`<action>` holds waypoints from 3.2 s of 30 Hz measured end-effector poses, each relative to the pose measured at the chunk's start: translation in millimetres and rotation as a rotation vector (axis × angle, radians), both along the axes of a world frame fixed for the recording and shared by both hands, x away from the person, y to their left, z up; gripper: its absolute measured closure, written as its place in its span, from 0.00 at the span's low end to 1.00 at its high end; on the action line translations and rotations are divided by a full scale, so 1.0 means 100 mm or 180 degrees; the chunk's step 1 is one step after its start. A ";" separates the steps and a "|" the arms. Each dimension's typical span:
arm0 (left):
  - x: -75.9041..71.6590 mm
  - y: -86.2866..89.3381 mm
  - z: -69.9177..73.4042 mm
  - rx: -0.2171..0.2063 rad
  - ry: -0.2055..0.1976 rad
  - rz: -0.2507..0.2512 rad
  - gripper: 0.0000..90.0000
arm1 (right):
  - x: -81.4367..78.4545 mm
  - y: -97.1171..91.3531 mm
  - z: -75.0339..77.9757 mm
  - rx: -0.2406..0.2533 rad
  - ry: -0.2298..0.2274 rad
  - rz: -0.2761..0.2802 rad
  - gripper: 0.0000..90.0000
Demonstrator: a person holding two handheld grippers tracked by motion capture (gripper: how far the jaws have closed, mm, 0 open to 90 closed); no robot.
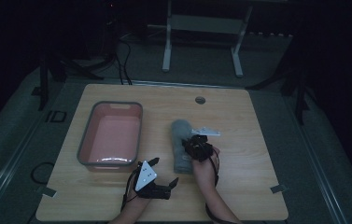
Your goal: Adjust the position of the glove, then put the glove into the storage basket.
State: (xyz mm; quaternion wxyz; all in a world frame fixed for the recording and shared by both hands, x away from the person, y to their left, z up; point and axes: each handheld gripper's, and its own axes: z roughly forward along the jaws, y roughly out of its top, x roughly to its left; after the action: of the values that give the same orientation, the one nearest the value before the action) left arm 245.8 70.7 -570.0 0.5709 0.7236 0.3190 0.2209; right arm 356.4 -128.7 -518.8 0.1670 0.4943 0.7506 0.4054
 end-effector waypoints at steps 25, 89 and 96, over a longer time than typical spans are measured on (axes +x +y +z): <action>0.00 -0.08 0.02 0.0021 0.0011 -0.0271 0.01 | -0.05 -0.45 0.18 -0.0212 -0.0188 0.0437 0.20; 1.38 -0.36 0.12 0.0256 0.1793 -0.0337 0.81 | 0.35 -0.50 -0.26 -0.0227 0.0434 0.1230 0.88; 1.32 -0.38 0.30 0.0263 0.1705 -0.0358 0.84 | 0.28 -0.53 -0.14 -0.0203 0.0284 0.1202 0.90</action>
State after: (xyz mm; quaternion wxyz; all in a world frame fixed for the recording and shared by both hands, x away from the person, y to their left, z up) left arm 378.2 33.1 -540.1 0.4475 0.7955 0.4086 0.0025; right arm 384.2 -181.4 -533.1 0.0700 0.3567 0.8491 0.3833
